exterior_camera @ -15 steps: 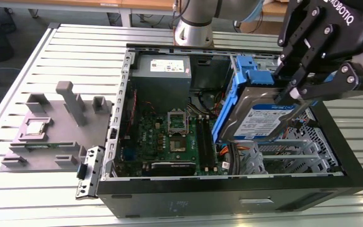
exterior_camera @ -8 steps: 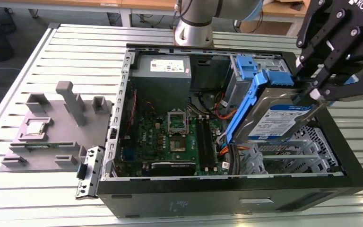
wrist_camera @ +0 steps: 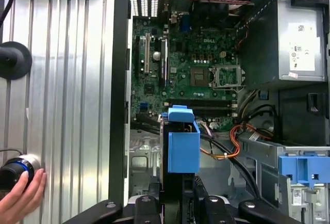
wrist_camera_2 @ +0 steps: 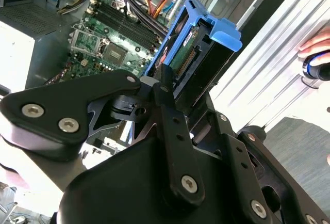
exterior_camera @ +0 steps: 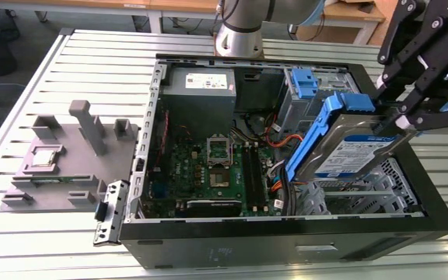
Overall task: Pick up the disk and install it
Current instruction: 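Pick up the disk, then insert the disk into the insertion slot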
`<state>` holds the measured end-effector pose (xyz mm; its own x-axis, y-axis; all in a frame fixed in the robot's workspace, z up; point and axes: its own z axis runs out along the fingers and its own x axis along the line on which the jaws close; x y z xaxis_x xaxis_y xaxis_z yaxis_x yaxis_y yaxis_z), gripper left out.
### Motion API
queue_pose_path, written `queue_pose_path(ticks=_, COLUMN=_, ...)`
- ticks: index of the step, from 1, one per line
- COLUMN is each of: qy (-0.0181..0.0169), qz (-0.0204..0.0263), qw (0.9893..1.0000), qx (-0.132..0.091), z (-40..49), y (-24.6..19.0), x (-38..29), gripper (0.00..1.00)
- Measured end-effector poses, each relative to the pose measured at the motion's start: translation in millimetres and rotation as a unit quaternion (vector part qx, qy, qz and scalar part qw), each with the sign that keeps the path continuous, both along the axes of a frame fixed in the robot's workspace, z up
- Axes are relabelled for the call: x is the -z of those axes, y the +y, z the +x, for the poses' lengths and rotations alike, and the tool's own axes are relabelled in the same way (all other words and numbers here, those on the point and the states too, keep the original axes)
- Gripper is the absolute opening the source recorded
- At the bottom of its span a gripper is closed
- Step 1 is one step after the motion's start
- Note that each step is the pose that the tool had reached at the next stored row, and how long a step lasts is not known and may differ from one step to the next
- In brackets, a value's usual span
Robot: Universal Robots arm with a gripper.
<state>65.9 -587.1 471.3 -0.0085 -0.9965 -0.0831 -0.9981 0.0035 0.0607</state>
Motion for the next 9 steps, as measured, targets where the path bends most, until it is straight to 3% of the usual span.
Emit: queue_pose_path(ticks=9, qy=0.0000, qz=-0.0049, qw=1.0000, qx=0.000, z=11.6, y=-4.0, x=0.5, gripper=0.35)
